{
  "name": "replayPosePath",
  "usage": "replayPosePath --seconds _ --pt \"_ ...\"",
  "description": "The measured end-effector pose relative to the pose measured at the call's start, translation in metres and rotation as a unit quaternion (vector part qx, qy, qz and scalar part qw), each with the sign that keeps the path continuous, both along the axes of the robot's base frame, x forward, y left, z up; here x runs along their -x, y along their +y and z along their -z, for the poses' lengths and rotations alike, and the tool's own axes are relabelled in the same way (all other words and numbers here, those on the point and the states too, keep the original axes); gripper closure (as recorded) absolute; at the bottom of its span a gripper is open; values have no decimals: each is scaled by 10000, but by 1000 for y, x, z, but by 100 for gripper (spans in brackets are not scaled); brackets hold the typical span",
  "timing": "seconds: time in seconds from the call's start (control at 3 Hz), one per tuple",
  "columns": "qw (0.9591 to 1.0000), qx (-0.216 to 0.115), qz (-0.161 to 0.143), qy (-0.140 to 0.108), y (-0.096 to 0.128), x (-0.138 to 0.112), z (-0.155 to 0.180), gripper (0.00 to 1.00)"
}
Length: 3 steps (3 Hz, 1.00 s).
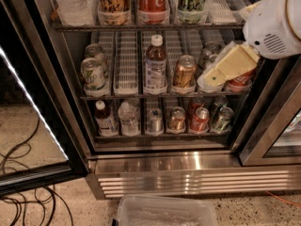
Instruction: Pick coke can from top shelf of fridge
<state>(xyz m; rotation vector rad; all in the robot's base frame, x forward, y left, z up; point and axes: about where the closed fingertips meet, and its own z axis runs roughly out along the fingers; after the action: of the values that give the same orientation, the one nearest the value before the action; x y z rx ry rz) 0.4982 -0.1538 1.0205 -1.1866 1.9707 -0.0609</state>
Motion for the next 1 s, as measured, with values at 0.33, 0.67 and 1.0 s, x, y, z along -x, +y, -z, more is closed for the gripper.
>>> replayPosePath --seconds 0.33,0.67,1.0 --pt "9993 -175 -284 -158 32 -11 -6 0" --pt "9990 -274 -282 -234 44 -14 -8 0" --pt "9982 -403 -281 -335 60 -18 -10 0"
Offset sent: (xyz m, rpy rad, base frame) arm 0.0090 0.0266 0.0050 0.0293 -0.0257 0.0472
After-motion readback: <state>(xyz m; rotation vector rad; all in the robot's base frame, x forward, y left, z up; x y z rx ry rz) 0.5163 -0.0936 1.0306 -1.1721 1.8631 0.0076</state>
